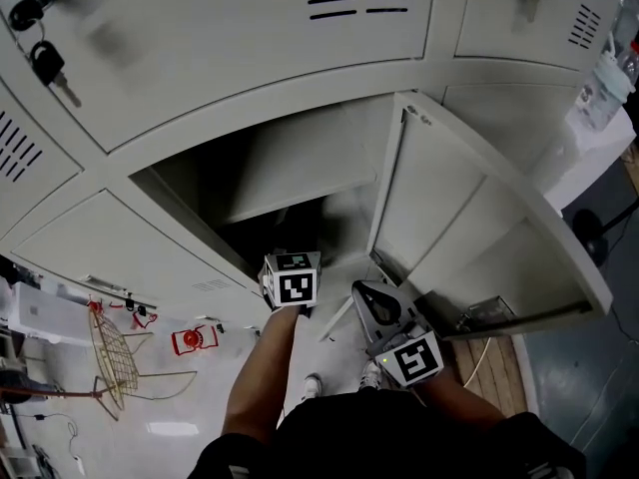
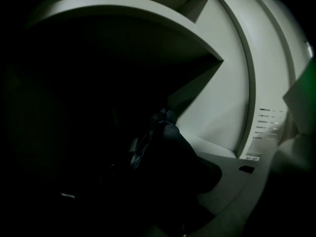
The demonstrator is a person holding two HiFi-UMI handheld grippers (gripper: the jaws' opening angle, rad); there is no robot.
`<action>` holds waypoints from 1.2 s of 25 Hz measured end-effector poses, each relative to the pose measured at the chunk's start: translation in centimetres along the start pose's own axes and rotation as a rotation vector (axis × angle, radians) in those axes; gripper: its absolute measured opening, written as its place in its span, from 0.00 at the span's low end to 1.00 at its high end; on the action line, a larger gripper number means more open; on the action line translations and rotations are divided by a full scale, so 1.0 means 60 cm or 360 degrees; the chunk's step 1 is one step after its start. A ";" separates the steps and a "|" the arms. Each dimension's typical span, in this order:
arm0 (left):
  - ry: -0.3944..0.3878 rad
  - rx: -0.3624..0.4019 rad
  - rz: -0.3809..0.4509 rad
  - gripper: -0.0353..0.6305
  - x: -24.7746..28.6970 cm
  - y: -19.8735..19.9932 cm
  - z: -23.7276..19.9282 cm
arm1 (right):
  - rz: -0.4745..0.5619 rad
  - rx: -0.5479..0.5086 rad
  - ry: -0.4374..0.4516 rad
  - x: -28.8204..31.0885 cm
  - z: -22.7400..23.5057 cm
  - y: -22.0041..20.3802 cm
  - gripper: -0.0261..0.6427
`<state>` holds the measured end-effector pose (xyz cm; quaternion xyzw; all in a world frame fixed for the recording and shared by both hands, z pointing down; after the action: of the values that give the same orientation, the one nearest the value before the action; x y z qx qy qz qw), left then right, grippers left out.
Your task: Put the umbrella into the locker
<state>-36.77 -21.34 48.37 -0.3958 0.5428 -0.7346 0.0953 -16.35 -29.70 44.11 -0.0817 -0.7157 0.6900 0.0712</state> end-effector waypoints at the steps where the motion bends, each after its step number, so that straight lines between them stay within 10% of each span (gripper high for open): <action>1: 0.0009 -0.0004 -0.0027 0.38 0.005 -0.002 -0.002 | 0.0002 -0.0006 0.0004 0.000 0.000 0.000 0.04; 9: 0.0061 -0.0039 -0.0200 0.42 0.031 -0.007 -0.004 | 0.0000 0.0019 0.0040 -0.003 -0.002 0.004 0.04; 16: 0.0034 0.0003 -0.0113 0.72 0.009 0.008 0.002 | 0.0031 0.0044 0.0073 0.001 -0.019 0.016 0.04; 30: -0.0070 -0.0074 0.0320 0.55 -0.175 0.036 0.057 | 0.0072 -0.0053 -0.0092 -0.018 -0.003 0.024 0.04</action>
<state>-28.04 -18.67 41.83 -0.3574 0.5943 -0.6998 0.1712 -15.23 -29.71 42.67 -0.0792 -0.7268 0.6815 0.0335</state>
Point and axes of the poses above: the fingertips, and each gripper's own axes: x forward along the fingers, z to its right, y out of its top, the point moved 7 cm from there along -x, backward along the fingers, and after that the axes turned 3 degrees about -y, right-handed, at the moved point
